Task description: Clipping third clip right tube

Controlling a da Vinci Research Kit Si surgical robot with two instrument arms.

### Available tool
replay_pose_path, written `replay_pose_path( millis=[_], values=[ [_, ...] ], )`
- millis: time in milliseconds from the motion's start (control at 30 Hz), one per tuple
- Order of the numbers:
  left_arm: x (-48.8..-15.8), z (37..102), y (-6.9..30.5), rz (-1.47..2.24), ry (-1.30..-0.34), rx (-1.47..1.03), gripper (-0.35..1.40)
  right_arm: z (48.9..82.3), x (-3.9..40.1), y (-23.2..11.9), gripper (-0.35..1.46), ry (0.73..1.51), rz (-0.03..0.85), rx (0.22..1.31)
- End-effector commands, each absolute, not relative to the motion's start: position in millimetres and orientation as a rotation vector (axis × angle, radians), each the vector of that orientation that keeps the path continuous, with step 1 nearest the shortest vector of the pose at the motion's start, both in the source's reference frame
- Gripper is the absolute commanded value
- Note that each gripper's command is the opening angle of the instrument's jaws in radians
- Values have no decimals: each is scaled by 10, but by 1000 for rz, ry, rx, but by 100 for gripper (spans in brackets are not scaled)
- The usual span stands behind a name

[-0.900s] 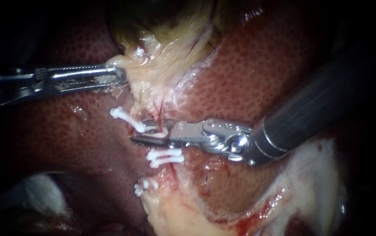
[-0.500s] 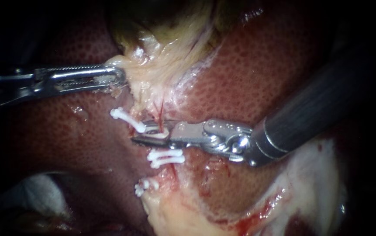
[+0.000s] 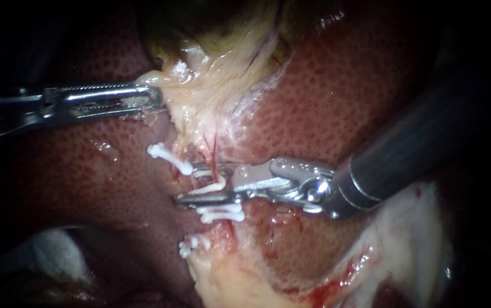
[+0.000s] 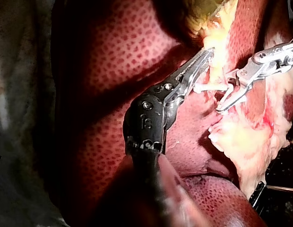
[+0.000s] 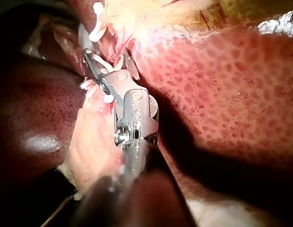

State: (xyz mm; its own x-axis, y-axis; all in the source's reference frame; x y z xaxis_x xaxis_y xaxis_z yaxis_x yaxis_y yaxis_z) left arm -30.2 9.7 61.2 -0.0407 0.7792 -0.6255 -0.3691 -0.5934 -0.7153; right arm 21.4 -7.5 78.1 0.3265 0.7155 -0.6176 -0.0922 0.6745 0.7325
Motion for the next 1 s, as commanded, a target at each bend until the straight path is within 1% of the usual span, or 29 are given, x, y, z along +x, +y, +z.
replay_pose_path(
  millis=[33, 133, 333, 633, 1000],
  values=[
    [-301, 612, 97, 1755, -462, -1400, -35, 779, 213, -74, 42, 1128, 577, 664],
    [-300, 612, 97, 1755, -463, -1400, -35, 773, 210, -72, 43, 1150, 561, 676],
    [-300, 613, 98, 1754, -460, -1399, -35, 755, 200, -62, 45, 1213, 583, 731],
    [-299, 613, 98, 1754, -460, -1399, -35, 733, 186, -49, 43, 1283, 613, 860],
    [-300, 614, 98, 1754, -460, -1399, -35, 740, 198, -66, 42, 1259, 620, 996]
  ],
)
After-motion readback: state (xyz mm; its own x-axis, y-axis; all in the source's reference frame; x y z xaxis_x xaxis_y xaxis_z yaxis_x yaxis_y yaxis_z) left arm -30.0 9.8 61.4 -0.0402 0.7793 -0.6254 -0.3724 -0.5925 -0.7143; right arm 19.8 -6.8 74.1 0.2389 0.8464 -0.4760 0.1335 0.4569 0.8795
